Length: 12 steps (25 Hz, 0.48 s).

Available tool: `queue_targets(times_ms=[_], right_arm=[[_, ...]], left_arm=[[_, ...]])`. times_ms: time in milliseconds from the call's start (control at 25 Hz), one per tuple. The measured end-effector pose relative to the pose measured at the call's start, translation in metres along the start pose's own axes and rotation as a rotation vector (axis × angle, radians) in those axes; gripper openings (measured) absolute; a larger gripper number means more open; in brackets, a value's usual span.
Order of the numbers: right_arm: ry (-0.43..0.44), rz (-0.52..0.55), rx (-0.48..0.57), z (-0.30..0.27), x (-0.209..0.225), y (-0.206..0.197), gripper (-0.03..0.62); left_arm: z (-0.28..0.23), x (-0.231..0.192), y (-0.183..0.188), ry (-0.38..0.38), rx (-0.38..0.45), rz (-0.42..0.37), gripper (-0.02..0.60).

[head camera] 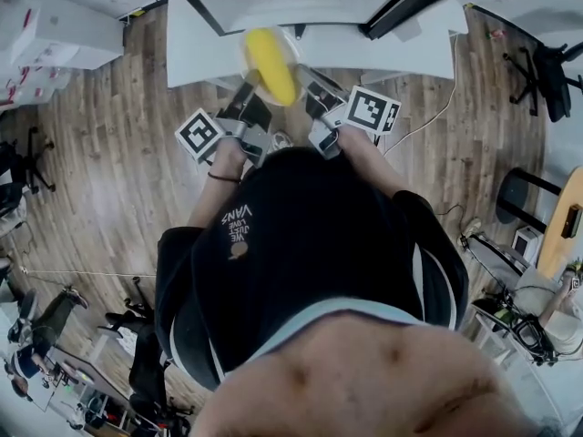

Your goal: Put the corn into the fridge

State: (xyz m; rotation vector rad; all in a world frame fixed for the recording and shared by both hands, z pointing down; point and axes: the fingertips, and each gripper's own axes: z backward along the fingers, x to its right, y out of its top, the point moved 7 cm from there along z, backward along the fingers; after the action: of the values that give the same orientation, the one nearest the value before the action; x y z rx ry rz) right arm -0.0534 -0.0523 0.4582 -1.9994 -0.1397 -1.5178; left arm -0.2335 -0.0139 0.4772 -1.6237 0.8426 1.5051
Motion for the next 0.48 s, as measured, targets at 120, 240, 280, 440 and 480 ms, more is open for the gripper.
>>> queue_targets(times_ms=[120, 240, 280, 440, 480], right_arm=[[-0.007, 0.004, 0.009, 0.003, 0.0, 0.003, 0.029], [-0.003, -0.003, 0.017, 0.004, 0.002, 0.011, 0.029], [0.001, -0.006, 0.018, 0.004, 0.003, 0.014, 0.029], [0.016, 0.0, 0.015, 0.007, 0.011, 0.027, 0.029], [0.02, 0.001, 0.014, 0.006, 0.012, 0.032, 0.029]], left_arm=[[-0.004, 0.001, -0.001, -0.005, -0.011, 0.002, 0.043], [-0.013, 0.002, -0.002, -0.006, -0.017, 0.007, 0.043], [-0.016, 0.002, -0.003, -0.007, -0.017, 0.008, 0.043], [-0.031, 0.002, -0.007, -0.007, -0.016, 0.001, 0.043], [-0.036, 0.003, -0.006, -0.01, -0.014, -0.001, 0.043]])
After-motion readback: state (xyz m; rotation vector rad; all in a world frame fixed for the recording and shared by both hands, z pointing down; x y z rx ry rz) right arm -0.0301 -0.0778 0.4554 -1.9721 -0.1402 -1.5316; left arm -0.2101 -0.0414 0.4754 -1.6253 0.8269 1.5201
